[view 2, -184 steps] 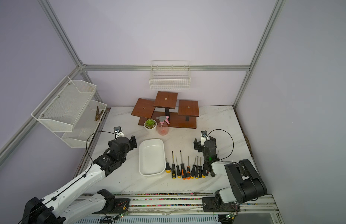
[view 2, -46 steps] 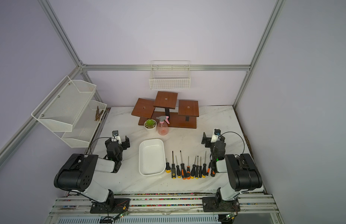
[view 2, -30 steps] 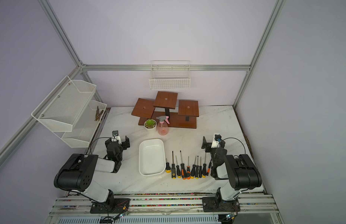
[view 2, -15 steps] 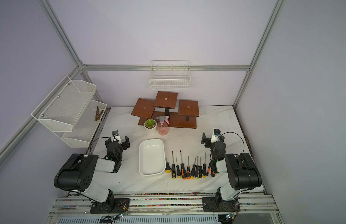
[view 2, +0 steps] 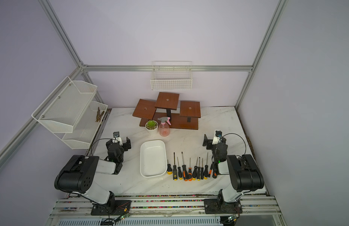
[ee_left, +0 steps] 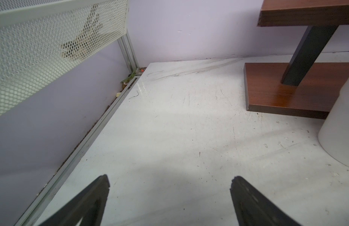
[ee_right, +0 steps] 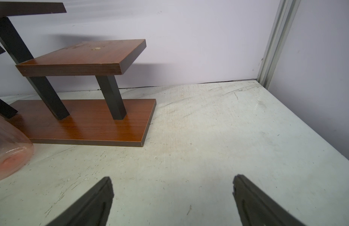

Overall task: Take out the screwdriver from the storage box
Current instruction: Reset both arms

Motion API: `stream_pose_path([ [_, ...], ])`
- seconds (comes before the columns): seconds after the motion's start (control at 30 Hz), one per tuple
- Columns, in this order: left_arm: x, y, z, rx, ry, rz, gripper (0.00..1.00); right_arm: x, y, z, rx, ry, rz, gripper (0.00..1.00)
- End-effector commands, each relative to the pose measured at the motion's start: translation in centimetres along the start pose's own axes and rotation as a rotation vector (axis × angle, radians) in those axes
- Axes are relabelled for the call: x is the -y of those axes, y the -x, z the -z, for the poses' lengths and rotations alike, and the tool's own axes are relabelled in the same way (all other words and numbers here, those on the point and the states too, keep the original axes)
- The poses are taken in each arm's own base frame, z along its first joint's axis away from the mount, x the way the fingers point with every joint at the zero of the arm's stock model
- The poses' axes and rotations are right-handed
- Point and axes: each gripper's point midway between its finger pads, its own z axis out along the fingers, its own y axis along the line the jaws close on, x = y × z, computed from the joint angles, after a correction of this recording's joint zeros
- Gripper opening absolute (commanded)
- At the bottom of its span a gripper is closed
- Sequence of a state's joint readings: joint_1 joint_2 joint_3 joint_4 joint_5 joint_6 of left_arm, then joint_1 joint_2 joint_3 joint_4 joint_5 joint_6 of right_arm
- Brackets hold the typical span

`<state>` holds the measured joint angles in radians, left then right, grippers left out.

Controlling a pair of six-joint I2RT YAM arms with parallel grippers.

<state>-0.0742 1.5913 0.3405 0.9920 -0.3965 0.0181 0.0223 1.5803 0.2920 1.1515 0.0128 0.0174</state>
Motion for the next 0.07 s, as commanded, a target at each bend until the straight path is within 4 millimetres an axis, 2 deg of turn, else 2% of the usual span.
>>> stream_pose_path([
  [0.0, -0.20, 1.45, -0.17, 0.041, 0.003, 0.035, 1.00, 0.02, 0.50, -0.30, 0.011, -0.007, -0.003, 1.00],
  [0.03, -0.18, 1.45, -0.18, 0.041, 0.002, 0.035, 1.00, 0.01, 0.62, -0.20, 0.017, -0.007, -0.001, 1.00],
])
